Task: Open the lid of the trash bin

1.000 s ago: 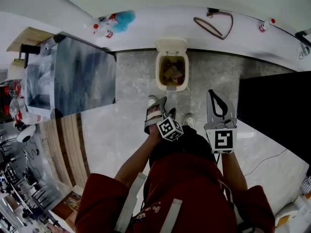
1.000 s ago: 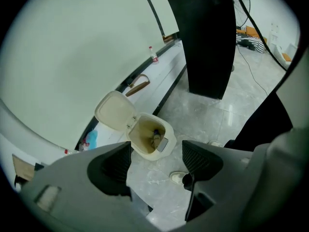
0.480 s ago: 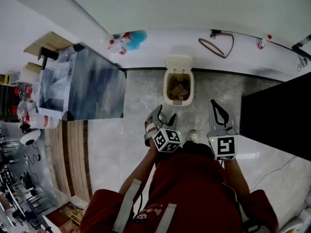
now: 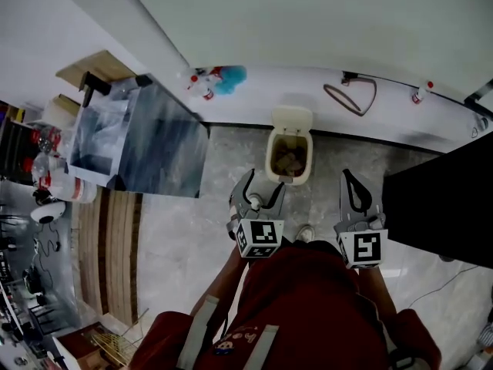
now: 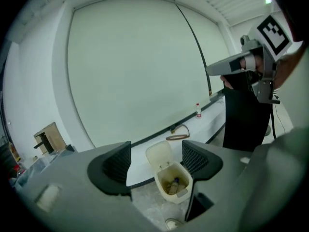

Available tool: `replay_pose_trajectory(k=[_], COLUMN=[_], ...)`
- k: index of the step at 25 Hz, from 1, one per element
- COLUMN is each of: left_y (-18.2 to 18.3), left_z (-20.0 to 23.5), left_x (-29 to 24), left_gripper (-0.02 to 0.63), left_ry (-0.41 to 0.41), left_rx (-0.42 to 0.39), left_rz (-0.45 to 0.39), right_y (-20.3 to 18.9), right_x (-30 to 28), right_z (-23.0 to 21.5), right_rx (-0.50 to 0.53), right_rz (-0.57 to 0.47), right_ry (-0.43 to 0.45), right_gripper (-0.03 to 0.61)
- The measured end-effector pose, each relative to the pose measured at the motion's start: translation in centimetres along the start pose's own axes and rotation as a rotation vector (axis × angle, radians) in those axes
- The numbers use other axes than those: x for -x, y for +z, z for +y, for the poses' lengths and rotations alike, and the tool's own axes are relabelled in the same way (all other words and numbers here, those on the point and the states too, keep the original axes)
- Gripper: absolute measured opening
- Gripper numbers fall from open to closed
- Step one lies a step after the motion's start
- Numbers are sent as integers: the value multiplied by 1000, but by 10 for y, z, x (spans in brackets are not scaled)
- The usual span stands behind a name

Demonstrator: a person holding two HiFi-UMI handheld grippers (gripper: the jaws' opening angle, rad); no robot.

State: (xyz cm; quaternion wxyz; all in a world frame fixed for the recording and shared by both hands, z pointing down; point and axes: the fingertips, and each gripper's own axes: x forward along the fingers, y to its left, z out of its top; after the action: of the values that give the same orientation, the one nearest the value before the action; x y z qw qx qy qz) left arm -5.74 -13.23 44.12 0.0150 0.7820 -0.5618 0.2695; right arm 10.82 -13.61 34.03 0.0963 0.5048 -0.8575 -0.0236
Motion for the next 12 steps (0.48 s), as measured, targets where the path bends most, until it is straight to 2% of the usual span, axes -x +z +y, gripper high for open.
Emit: replay_pose_trajectory(k=[6, 10, 12], left_y=[66, 110, 124], left_z=[23, 38, 42], left_x=[30, 52, 63], left_gripper=[339, 339, 339], left_ry=[63, 92, 104], left_rx=[73, 218, 276], left_rz=[-218, -379, -432], right_y=[48, 78, 88], right_x=[8, 13, 16], right_z=[-11, -18, -19], right_rx=[38, 30, 42], right_rz=[-102, -170, -186], right_ry=[-6, -23, -29], right_gripper=[0, 0, 0])
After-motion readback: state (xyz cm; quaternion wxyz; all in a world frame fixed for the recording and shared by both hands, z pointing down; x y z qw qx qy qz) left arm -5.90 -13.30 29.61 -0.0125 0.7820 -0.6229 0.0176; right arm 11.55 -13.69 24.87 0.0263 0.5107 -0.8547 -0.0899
